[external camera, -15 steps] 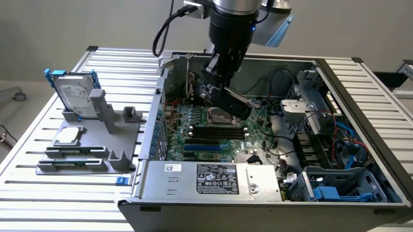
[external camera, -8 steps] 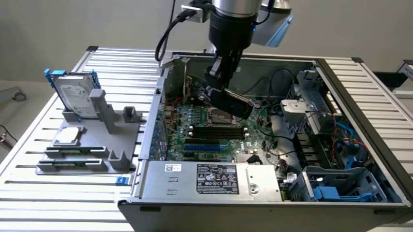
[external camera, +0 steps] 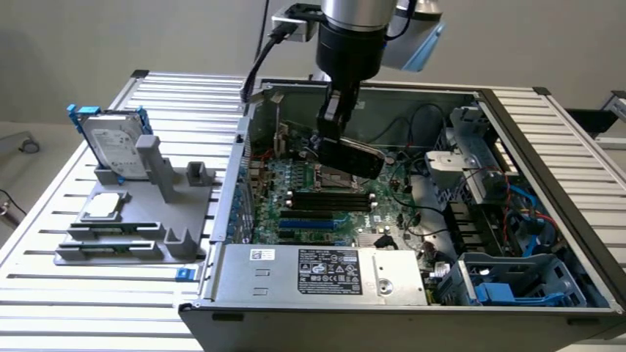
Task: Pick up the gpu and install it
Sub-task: 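Insert the gpu into the slot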
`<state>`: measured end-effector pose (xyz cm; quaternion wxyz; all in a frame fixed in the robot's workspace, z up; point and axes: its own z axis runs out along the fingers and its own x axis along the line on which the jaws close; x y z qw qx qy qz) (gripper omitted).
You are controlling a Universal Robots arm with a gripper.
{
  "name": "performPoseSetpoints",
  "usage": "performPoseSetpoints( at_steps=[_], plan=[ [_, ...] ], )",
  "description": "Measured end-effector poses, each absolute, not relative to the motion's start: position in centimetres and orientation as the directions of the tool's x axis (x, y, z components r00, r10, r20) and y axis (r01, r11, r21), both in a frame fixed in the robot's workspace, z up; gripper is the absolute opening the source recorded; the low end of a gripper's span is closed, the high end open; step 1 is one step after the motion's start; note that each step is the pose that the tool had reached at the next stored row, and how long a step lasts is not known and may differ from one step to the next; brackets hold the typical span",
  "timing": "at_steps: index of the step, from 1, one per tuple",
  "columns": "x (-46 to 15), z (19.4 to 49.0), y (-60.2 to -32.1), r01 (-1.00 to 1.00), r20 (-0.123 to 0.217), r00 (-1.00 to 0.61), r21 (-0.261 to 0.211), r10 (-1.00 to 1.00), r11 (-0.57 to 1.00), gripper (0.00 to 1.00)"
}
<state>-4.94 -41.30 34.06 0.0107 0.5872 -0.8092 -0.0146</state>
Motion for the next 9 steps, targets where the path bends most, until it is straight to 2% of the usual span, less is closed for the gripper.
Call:
performPoseSetpoints(
  at_steps=[9],
  plan=[
    [-4.97, 33.61, -41.31, -0.985, -0.008, -0.169, 0.027, -0.986, 0.168, 0.27]
  ],
)
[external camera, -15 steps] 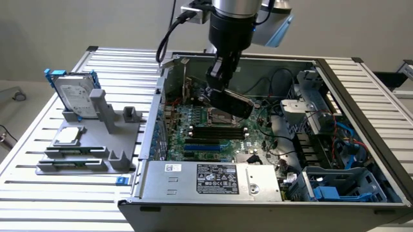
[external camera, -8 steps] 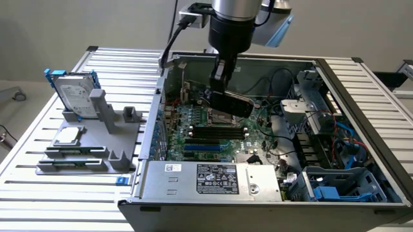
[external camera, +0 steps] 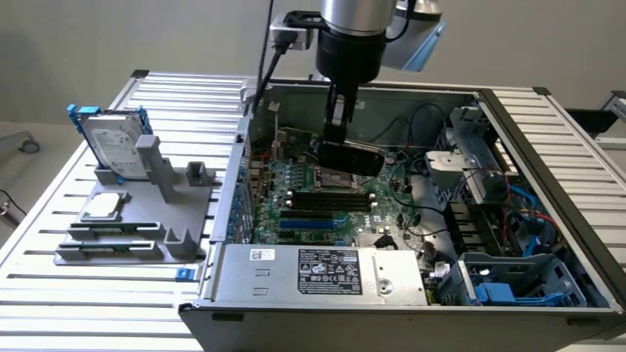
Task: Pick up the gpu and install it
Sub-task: 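Insert the gpu into the slot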
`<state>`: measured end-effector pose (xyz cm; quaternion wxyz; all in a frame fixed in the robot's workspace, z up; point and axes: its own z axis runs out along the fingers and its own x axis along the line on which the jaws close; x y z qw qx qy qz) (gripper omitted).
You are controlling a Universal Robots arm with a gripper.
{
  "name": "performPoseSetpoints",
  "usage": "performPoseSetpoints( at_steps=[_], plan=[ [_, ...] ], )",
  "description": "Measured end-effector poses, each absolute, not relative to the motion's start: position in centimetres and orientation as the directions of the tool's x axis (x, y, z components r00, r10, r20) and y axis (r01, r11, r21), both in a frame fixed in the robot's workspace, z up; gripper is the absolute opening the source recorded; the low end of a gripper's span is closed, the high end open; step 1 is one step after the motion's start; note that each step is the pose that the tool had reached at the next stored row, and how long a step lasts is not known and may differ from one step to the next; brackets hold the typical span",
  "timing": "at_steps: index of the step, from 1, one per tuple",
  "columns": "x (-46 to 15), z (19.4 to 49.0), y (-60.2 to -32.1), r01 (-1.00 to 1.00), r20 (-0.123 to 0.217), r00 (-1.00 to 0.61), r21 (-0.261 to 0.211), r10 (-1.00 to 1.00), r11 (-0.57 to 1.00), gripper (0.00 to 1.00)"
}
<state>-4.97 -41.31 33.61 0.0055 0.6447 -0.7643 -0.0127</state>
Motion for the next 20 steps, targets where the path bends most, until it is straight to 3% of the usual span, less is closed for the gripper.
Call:
performPoseSetpoints(
  at_steps=[20],
  plan=[
    [-5.8, 32.76, -42.2, -0.999, -0.011, -0.041, -0.009, -0.999, 0.042, 0.27]
  ],
)
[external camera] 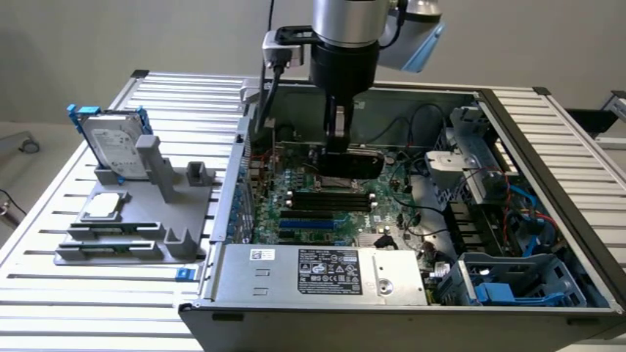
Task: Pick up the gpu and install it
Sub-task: 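Insert the gpu into the slot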
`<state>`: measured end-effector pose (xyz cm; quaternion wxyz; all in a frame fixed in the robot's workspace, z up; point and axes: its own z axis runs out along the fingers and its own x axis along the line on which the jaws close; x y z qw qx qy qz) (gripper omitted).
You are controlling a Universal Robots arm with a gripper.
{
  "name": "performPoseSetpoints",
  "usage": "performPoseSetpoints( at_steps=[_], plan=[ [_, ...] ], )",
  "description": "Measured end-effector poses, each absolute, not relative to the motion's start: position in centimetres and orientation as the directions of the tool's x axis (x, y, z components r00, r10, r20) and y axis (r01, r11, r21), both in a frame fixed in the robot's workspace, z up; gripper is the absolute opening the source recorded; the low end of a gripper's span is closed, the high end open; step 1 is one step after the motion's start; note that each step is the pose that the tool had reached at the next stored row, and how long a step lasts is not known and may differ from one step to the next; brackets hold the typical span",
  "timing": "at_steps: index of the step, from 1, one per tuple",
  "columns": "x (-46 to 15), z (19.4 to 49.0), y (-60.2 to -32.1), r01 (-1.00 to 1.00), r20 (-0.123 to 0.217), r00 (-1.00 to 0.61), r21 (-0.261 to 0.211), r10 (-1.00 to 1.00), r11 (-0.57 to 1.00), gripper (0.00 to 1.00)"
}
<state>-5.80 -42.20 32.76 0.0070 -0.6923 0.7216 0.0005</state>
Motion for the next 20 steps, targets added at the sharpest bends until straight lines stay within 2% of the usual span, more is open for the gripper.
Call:
performPoseSetpoints(
  at_steps=[20],
  plan=[
    [-7.1, 31.7, -44.2, -1.0, -0.009, -0.014, -0.01, -1.0, 0.014, 0.27]
  ],
)
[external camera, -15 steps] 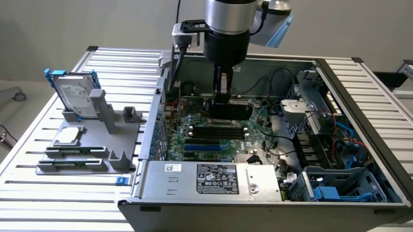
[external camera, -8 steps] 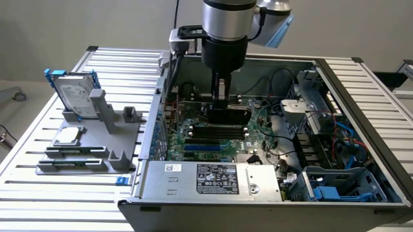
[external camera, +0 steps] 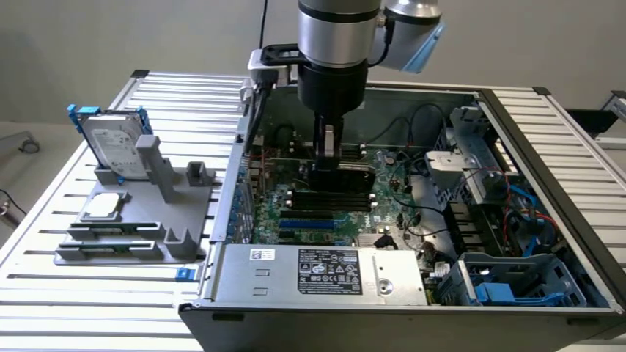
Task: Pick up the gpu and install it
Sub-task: 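Insert the gpu into the slot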
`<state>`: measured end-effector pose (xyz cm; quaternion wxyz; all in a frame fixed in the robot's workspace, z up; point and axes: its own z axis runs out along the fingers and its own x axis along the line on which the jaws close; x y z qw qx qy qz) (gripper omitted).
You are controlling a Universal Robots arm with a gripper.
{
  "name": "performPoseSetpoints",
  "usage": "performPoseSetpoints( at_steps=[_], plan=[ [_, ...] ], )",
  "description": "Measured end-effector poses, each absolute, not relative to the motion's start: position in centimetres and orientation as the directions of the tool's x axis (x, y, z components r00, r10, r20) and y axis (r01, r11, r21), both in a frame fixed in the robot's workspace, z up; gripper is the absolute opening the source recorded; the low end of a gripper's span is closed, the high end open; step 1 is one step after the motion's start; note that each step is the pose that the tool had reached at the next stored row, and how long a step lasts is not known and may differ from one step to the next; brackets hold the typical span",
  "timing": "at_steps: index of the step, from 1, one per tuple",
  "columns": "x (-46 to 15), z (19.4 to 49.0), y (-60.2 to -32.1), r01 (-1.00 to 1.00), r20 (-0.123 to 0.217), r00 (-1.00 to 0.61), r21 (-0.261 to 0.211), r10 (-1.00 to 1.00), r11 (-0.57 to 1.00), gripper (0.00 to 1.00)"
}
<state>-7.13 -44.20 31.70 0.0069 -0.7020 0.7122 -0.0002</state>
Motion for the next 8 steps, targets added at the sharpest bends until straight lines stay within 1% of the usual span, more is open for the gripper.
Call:
performPoseSetpoints(
  at_steps=[8],
  plan=[
    [-7.2, 31.6, -44.22, -1.0, -0.009, -0.014, -0.01, -1.0, 0.014, 0.27]
  ],
)
